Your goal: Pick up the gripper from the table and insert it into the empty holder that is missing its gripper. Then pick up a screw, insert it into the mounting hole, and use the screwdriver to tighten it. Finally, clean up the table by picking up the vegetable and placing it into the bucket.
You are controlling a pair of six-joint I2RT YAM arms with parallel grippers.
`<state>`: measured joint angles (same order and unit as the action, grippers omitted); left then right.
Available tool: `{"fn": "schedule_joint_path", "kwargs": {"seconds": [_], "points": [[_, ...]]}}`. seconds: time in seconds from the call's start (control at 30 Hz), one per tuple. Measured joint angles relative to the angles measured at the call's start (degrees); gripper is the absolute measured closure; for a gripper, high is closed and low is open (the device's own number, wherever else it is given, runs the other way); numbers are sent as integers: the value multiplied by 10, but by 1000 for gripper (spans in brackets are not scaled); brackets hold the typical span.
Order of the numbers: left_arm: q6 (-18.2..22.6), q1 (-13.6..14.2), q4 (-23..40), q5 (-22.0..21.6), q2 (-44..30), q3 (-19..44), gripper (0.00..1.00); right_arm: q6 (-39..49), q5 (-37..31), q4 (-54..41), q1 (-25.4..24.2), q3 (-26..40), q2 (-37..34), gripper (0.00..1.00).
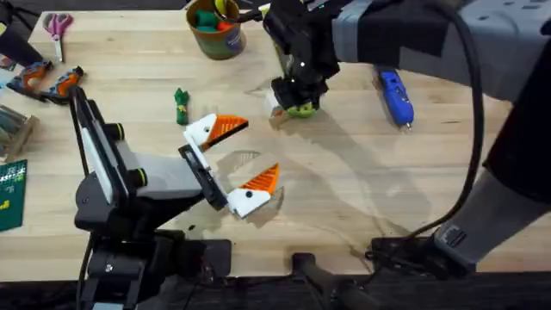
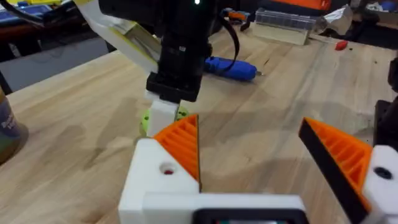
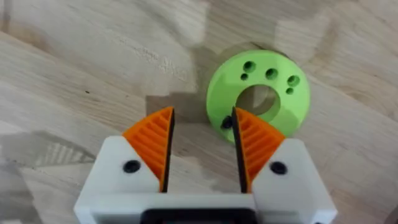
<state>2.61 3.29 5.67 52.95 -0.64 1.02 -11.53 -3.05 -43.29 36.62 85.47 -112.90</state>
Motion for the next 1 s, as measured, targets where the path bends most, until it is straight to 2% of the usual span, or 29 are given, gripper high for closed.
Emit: {"fn": "schedule_joint_path", "kwargs": {"seconds": [0.5, 0.6, 0.77, 0.9, 1.0], "points": [[0, 0, 0, 0, 0, 0, 15, 0, -10, -9, 0, 0, 0, 519], [0, 0, 0, 0, 0, 0, 16, 0, -19, -11, 0, 0, 0, 631], [0, 0, 0, 0, 0, 0, 16, 0, -23, -12, 0, 0, 0, 649], [0, 0, 0, 0, 0, 0, 16, 0, -32, -13, -2, 0, 0, 797], [0, 0, 0, 0, 0, 0, 15, 0, -36, -14, -3, 0, 0, 848]]}}
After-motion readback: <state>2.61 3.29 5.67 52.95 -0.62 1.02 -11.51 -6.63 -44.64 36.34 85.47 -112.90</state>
